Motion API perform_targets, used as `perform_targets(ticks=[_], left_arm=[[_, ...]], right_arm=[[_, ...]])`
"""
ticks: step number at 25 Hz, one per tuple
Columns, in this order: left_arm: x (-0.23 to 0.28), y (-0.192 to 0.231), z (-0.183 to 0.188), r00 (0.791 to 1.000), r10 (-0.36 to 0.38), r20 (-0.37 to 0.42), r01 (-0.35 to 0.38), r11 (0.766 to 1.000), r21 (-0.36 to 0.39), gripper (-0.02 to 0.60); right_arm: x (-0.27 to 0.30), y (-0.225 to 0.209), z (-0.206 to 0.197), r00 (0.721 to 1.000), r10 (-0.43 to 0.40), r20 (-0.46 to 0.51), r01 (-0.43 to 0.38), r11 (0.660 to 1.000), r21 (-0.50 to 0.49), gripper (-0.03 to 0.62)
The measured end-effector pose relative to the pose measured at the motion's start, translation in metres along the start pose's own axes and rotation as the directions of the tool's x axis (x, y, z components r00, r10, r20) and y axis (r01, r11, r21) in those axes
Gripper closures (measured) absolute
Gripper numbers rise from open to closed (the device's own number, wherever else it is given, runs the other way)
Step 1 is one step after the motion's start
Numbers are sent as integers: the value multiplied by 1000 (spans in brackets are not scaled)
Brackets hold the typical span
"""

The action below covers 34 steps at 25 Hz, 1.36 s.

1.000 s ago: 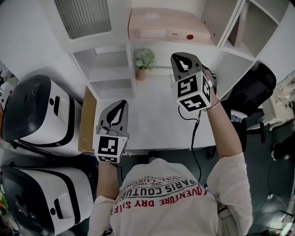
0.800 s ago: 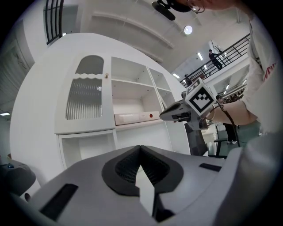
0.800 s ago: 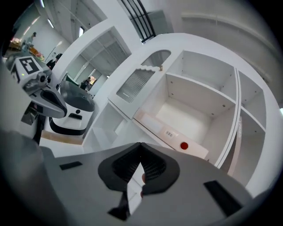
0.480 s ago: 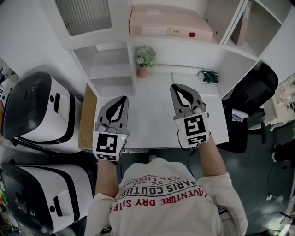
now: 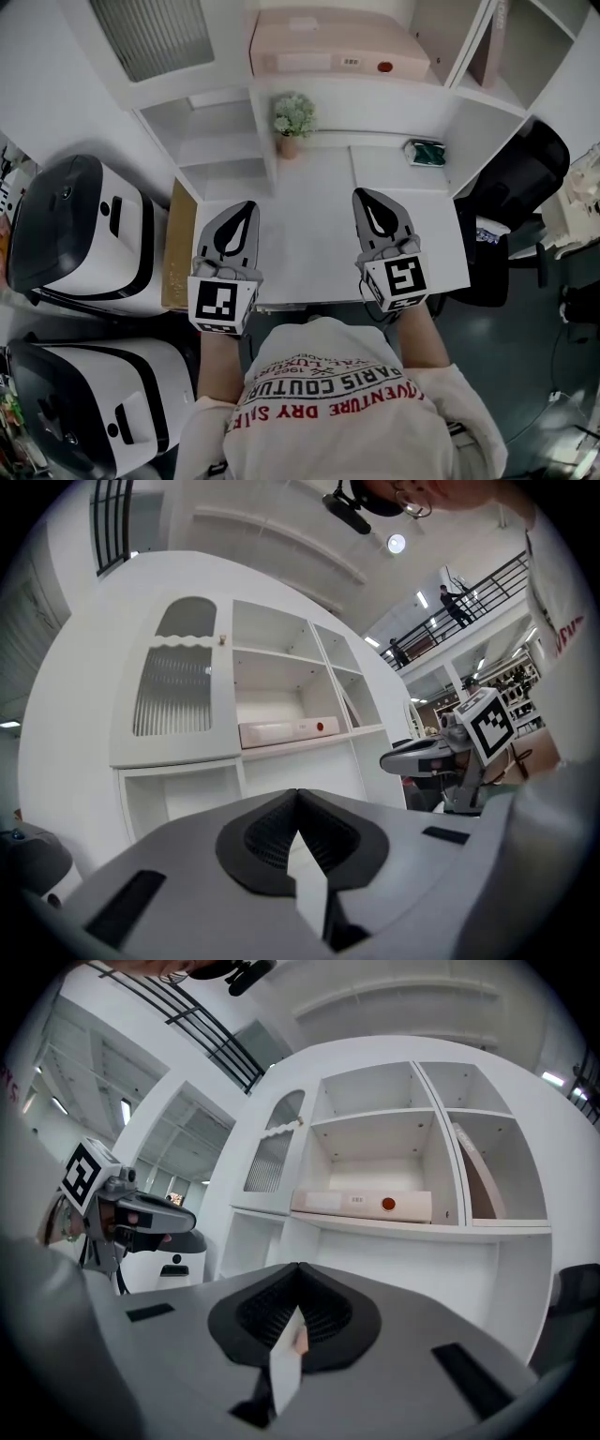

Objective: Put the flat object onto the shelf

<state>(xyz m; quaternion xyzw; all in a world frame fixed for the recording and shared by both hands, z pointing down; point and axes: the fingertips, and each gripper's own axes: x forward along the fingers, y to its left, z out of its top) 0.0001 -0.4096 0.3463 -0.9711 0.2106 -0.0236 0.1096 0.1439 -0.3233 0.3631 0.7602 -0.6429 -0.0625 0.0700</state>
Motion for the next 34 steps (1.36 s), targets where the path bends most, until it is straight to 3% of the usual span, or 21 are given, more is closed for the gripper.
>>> perform_targets(ticks=[6,11,24,34], left_arm=[[5,3,0,1000,10,-1,-10,1000,-11,571],[6,-1,0,1000,-2,-4,2,1000,-8,571],[3,-16,19,999,-35,30,35,999,17,571],[10,-27,15,998,-60,12,60,998,18,571]], right_arm=[[-2,-9,12,999,-16,43,16,1000,-6,568],[-9,-25,26,994,-60,94,51,994,97,568],[-11,-21,27,994,-33,108,32,999,11,568],[-9,-11,28,993,-15,116,13,1000,19,568]])
